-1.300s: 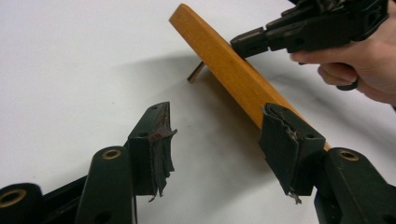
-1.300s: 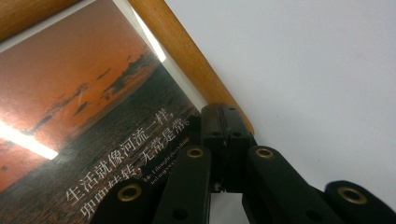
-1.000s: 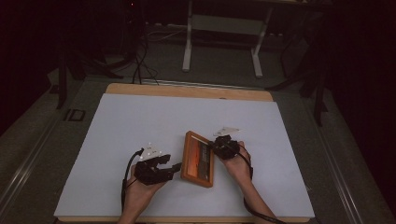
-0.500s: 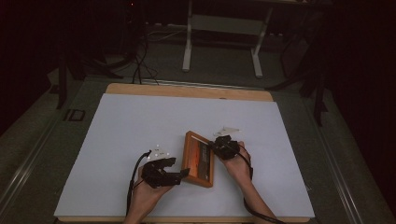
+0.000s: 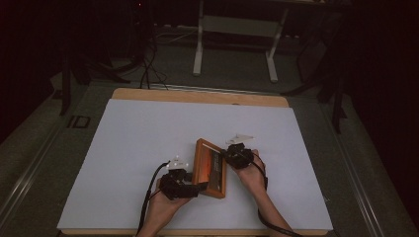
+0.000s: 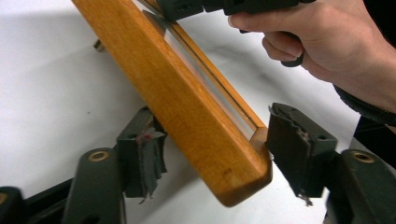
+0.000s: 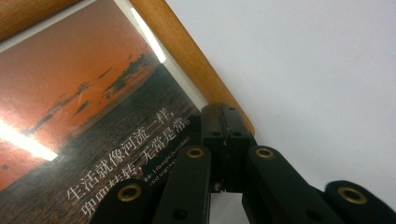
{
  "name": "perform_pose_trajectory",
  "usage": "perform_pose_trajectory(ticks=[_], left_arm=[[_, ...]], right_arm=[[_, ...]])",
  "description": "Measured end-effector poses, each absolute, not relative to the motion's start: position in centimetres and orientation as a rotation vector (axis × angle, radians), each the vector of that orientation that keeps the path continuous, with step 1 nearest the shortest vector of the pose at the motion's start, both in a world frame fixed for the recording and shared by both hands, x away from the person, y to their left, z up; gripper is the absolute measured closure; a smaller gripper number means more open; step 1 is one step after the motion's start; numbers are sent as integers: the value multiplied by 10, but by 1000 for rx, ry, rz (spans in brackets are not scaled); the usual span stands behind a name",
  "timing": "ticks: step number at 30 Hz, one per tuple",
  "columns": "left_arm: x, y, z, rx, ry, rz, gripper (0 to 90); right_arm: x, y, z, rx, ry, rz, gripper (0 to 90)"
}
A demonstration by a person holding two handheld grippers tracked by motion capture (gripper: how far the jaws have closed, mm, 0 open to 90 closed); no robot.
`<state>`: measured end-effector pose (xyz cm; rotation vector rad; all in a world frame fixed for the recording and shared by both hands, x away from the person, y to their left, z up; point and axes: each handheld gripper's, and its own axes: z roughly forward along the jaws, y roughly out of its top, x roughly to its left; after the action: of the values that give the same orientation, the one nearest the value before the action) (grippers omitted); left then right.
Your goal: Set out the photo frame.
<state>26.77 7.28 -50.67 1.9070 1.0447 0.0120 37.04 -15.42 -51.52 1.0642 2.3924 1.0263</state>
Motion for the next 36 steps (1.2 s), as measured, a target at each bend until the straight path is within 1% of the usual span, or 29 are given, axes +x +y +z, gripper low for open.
perform_pose_trajectory(ticks=[2, 12, 15, 18, 23, 25, 29, 31, 34, 36], left_arm=[[269, 72, -508, 1903, 1058, 2, 410], [270, 69, -508, 1878, 1105, -31, 443], [271, 69, -508, 1868, 1106, -35, 483], [271, 66, -506, 1863, 1096, -26, 505], [267, 58, -501, 1883, 1079, 31, 521], [266, 56, -500, 1883, 1081, 43, 528], [265, 50, -496, 1870, 1118, 47, 559], [263, 47, -495, 1860, 1111, 51, 601], [259, 41, -493, 1859, 1093, 81, 618], [257, 37, -492, 1860, 1087, 103, 630]], right_arm=[[370, -154, -515, 1066, 2391, 1030, 900], [371, -156, -515, 1053, 2415, 1039, 900], [370, -159, -513, 1051, 2416, 1034, 899], [367, -165, -510, 1051, 2407, 1047, 884], [358, -177, -499, 1029, 2386, 1074, 862], [353, -181, -492, 1013, 2373, 1089, 844], [344, -190, -480, 1000, 2359, 1097, 760], [337, -200, -472, 1004, 2337, 1109, 715], [331, -208, -467, 1003, 2322, 1114, 701], [320, -221, -458, 996, 2294, 1122, 687]])
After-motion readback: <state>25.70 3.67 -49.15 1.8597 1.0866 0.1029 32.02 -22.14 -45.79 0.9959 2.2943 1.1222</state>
